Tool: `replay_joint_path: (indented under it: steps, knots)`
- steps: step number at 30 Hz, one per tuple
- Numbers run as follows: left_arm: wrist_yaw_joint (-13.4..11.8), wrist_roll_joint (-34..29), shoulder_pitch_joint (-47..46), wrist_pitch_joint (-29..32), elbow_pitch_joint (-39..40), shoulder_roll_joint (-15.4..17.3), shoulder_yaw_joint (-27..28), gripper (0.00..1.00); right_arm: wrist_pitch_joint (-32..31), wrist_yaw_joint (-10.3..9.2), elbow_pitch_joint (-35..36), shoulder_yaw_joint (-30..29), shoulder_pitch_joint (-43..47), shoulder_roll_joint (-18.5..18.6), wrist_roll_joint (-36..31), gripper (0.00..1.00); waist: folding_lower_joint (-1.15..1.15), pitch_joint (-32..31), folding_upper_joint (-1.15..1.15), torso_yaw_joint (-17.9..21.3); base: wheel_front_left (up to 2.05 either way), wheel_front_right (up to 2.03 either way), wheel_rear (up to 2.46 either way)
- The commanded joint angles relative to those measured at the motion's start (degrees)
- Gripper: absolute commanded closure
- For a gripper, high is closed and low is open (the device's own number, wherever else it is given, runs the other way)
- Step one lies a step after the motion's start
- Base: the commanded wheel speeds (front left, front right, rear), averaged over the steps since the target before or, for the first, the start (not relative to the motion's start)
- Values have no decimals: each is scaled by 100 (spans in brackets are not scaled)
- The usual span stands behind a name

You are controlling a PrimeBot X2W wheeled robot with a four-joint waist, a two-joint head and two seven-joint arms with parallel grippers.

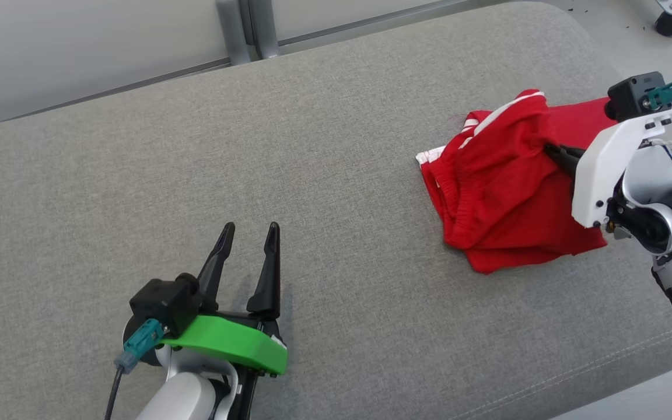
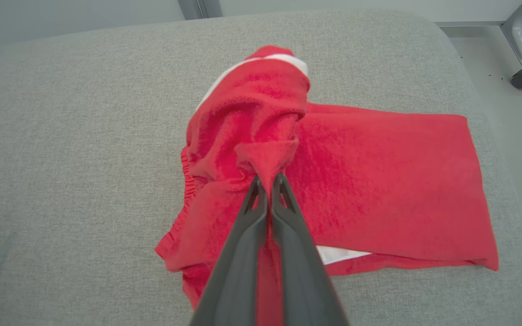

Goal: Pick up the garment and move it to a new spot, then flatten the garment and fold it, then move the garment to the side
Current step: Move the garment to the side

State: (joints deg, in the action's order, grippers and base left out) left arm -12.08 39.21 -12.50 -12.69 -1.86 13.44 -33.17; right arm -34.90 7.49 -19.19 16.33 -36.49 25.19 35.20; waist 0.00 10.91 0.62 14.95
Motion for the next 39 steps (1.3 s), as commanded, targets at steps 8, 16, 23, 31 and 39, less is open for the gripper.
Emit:
replay_joint_path:
  steps: [8, 16, 23, 31, 39]
  knots:
    - [-120, -20, 92, 28, 191, 151, 85, 0, -17, 1, 72, -147, -304, 197, 7, 100, 0, 50, -62, -83, 0, 0, 0]
    - [-240, -102, -1, 170, 407, 350, 141, 0, 116, 1, -153, -543, -369, 487, -176, 100, 0, 382, -62, -165, 0, 0, 0]
    - [-312, -196, -145, 340, 592, 513, 127, 0, 793, 1, -946, -598, -505, 608, -783, 100, 0, 717, -62, -298, 0, 0, 0]
    - [-369, -297, -306, 543, 773, 633, 84, 0, 1751, 0, -2156, -647, -976, 695, -1593, 100, 0, 1059, -62, -499, 0, 0, 0]
    - [-416, -341, -369, 617, 866, 700, 67, 0, 2340, -1, -3127, -639, -1477, 630, -2155, 67, 0, 1248, -62, -619, 0, 0, 0]
